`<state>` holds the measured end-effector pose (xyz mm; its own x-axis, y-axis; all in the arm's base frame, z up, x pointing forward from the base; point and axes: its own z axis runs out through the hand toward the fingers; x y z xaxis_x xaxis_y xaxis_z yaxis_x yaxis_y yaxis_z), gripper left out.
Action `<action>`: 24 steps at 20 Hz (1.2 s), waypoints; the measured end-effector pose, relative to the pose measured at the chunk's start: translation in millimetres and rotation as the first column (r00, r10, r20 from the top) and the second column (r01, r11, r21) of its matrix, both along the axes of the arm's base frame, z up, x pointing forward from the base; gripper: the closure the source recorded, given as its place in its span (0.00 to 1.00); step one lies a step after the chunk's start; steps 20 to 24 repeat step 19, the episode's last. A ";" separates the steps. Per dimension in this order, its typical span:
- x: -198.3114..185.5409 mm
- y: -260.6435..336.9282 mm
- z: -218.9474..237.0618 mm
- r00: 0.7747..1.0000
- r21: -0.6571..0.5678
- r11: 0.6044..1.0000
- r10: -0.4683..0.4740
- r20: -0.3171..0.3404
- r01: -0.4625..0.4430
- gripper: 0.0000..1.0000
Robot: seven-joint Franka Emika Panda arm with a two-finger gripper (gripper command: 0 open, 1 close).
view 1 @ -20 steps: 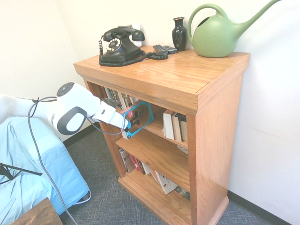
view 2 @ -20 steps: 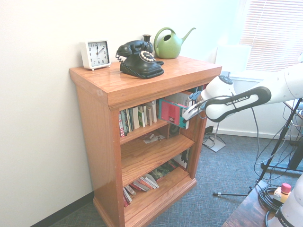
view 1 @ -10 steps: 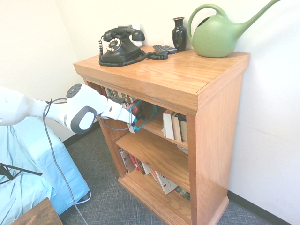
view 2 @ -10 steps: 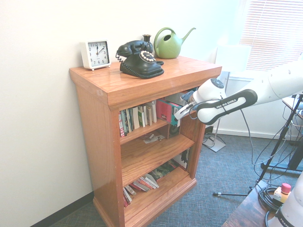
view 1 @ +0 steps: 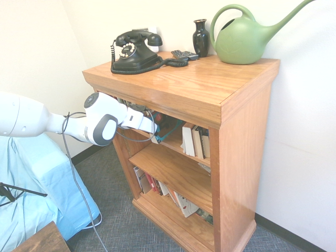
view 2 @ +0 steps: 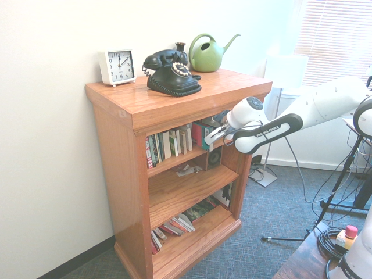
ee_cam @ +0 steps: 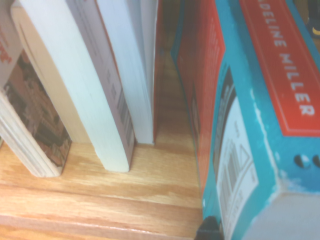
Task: Organize the shelf
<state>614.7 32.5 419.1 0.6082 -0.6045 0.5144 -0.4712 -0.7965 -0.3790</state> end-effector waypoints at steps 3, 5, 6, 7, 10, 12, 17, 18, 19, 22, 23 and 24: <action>-0.1 0.1 0.1 1.000 -0.001 1.000 -0.002 0.001 0.002 0.00; -0.2 0.0 -0.2 1.000 -0.004 1.000 -0.002 0.001 0.002 0.00; -0.3 -0.1 -0.7 1.000 -0.008 1.000 -0.001 -0.001 0.001 0.00; -0.3 -0.3 -1.0 1.000 -0.010 1.000 0.000 -0.002 0.000 0.00; -0.8 -0.1 -1.7 1.000 -0.018 1.000 0.005 -0.004 -0.005 0.00; -4.5 0.9 -1.2 1.000 -0.024 1.000 0.004 -0.004 -0.004 0.00; -54.1 4.2 12.6 1.000 -0.034 0.999 -0.001 -0.007 0.001 0.00; -69.6 4.0 16.7 1.000 -0.037 0.999 -0.002 -0.009 0.002 0.00; -85.6 4.3 20.7 1.000 -0.042 0.999 -0.005 -0.017 0.004 0.00; -85.6 4.3 20.7 1.000 -0.042 0.999 -0.005 -0.017 0.004 0.00; -85.6 4.3 20.7 1.000 -0.042 0.999 -0.005 -0.017 0.004 0.00; -85.6 4.3 20.7 1.000 -0.042 0.999 -0.005 -0.017 0.004 0.00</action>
